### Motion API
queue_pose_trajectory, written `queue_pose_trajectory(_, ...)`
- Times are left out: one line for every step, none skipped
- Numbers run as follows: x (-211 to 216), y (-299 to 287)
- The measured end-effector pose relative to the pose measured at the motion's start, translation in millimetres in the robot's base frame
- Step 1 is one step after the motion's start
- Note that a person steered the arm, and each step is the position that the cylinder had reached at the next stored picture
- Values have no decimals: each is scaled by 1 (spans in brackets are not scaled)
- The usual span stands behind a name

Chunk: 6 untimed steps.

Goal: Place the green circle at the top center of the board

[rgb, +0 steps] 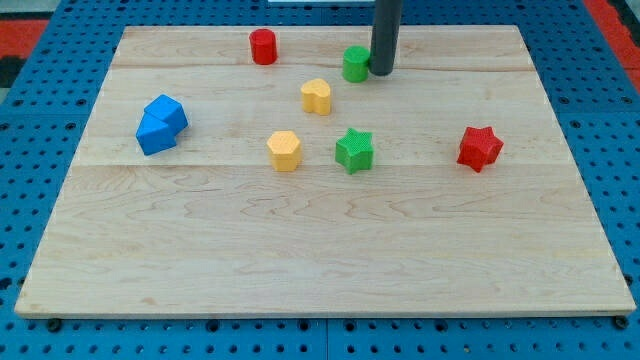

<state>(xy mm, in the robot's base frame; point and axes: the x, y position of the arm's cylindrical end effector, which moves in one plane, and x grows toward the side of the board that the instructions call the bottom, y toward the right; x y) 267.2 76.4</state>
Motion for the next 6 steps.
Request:
queue_pose_trajectory(-11,-5)
queue_pose_trajectory(27,30)
queue_pose_trajectory(31,-33)
queue_pose_trajectory(10,-48)
queue_pose_trajectory(-13,-36)
queue_pose_trajectory(-6,-10)
